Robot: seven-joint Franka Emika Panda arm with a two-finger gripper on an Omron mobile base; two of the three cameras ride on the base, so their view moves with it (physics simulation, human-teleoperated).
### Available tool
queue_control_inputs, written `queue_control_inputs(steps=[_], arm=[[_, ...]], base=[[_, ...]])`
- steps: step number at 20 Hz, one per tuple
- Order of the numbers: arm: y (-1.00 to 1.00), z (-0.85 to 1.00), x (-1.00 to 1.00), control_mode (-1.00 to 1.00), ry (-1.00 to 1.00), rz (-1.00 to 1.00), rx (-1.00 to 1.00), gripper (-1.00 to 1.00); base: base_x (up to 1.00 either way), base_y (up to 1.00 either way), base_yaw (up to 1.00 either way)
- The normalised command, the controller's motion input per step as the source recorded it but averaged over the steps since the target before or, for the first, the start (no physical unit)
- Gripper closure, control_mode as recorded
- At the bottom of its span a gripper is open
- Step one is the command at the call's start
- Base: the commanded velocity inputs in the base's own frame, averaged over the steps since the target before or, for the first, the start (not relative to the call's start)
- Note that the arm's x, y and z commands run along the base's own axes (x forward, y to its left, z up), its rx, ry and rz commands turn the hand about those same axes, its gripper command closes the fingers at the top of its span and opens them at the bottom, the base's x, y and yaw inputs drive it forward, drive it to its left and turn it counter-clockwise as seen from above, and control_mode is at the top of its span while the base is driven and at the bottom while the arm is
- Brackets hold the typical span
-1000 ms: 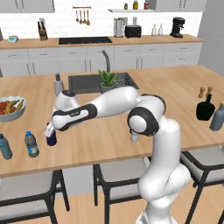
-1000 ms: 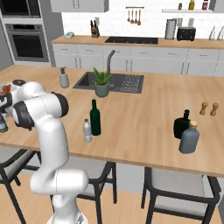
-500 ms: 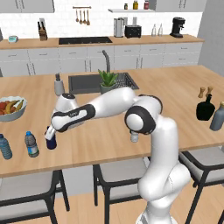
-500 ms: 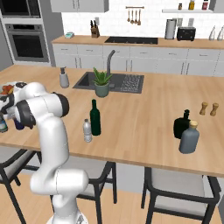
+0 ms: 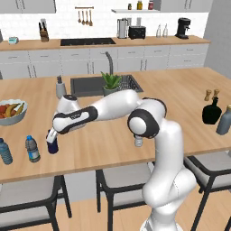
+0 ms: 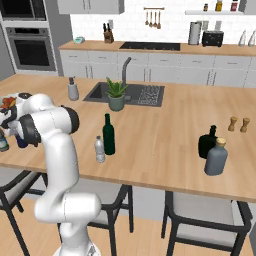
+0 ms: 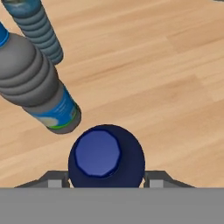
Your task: Move the plastic bottles in the middle to the plastics group, and the glass bottles in the middle to the glass group.
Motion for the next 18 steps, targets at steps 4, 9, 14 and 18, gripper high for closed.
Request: queue_control_inputs(steps=[4, 9, 14, 18], arm=[[0.0, 0.0, 0.35, -1.0, 0.0, 0.0, 0.0, 1.0], [0.0, 0.0, 0.23, -1.0, 0.0, 0.0, 0.0, 1.0], [0.0, 0.0, 0.0, -1.0, -0.01, 0.0, 0.0, -1.0], [0.0, 0.0, -0.01, -1.0, -0.05, 0.0, 0.0, -1.0]], base=[[0.0, 0.0, 0.0], [0.0, 0.0, 0.0], [0.0, 0.0, 0.0], [0.0, 0.0, 0.0]])
